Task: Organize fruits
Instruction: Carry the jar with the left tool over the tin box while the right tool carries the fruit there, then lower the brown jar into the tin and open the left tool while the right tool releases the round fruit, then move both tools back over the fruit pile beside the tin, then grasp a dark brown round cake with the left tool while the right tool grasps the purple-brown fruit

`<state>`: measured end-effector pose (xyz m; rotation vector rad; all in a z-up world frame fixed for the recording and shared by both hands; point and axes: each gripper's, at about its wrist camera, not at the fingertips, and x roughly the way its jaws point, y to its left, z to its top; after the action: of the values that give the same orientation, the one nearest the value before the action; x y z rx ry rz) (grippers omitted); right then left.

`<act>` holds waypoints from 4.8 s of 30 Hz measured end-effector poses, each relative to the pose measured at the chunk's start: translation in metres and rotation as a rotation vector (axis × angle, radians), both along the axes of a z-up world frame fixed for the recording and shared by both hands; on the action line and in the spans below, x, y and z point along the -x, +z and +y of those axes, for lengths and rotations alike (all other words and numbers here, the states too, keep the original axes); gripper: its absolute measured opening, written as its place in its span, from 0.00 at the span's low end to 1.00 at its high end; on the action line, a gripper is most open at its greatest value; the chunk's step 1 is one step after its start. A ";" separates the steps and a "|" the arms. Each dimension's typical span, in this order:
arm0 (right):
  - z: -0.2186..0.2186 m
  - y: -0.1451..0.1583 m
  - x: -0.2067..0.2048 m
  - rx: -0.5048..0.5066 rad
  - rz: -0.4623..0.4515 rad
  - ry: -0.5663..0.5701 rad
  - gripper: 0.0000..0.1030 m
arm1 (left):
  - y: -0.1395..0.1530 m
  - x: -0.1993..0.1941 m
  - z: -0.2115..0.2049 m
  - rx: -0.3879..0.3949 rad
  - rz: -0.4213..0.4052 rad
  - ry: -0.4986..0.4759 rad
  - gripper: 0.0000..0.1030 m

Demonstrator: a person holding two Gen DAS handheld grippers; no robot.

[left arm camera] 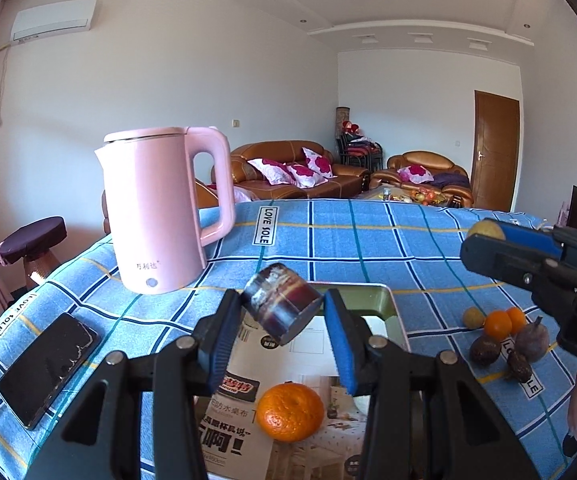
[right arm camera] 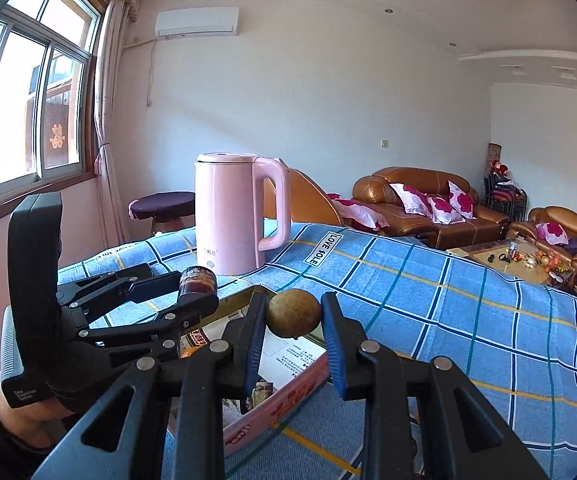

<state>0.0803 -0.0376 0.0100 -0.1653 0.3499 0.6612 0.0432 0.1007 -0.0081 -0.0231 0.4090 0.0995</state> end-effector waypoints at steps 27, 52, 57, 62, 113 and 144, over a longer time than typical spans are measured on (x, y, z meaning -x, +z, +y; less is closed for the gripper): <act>0.048 -0.046 -0.044 0.086 0.133 0.017 0.29 | -0.024 -0.040 0.009 -0.075 0.155 0.012 0.43; 0.054 -0.067 -0.061 0.130 0.246 -0.006 0.37 | -0.031 -0.049 0.008 -0.086 0.202 0.023 0.45; 0.049 -0.063 -0.054 0.128 0.212 -0.038 0.48 | -0.022 -0.033 0.013 -0.039 0.134 0.054 0.63; 0.027 -0.054 -0.035 0.116 0.182 -0.075 0.52 | -0.006 -0.011 0.002 0.004 0.056 0.031 0.70; -0.185 -0.063 0.007 -0.087 0.257 -0.468 0.67 | -0.028 -0.019 -0.165 0.008 0.184 -0.366 0.36; -0.136 -0.086 -0.032 0.060 0.469 -0.318 0.49 | -0.027 -0.034 -0.139 0.064 0.160 -0.291 0.36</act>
<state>0.1119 -0.1731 -0.0757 -0.0072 0.8288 0.3683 0.0770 -0.0382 -0.0354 -0.0183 0.5709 -0.2004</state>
